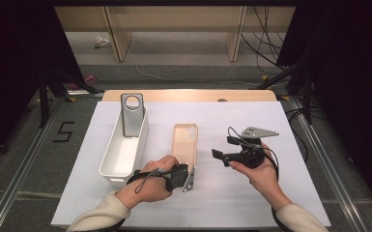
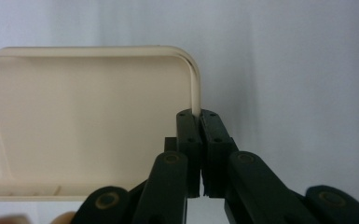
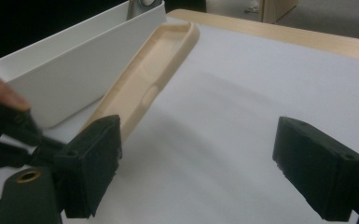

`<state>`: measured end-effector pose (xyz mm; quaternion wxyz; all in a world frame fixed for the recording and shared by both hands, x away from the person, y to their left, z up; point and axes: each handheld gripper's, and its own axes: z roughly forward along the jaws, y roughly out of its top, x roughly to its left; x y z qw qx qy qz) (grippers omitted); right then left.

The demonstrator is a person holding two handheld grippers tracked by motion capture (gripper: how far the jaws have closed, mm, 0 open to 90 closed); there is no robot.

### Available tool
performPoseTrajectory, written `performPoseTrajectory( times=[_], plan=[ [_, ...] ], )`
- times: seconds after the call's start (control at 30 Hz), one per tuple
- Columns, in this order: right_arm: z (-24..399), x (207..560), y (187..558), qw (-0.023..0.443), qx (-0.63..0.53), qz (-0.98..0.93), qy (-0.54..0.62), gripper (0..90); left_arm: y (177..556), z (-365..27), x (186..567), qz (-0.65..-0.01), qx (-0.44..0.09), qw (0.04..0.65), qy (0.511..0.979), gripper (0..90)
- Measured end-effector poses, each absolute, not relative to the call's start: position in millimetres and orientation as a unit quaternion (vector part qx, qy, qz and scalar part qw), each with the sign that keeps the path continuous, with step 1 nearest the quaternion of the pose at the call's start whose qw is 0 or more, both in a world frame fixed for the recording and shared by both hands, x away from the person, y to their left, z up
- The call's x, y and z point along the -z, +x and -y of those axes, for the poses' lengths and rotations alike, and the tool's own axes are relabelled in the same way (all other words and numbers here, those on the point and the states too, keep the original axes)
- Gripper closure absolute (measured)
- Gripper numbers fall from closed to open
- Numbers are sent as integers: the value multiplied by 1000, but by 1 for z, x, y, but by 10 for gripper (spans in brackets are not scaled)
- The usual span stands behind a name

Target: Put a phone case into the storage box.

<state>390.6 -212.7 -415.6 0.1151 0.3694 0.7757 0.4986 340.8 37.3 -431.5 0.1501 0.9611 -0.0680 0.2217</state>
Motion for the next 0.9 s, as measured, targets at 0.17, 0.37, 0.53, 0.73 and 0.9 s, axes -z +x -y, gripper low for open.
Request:
performPoseTrajectory(
  times=[0.17,0.37,0.53,0.73,0.9],
  plan=[
    [204,415,408,102,-510,-763,384,187,334,-29,430,83,-221,152,960,875],
    [192,416,418,86,-513,-761,388,219,328,-20,430,100,-221,155,958,875],
    [185,421,422,63,-509,-766,388,387,324,-15,429,109,-222,158,956,875],
    [187,420,422,43,-516,-760,393,572,321,-11,429,119,-222,161,954,875],
    [188,419,421,39,-514,-761,394,665,320,-10,431,119,-219,165,954,874]
  ],
)
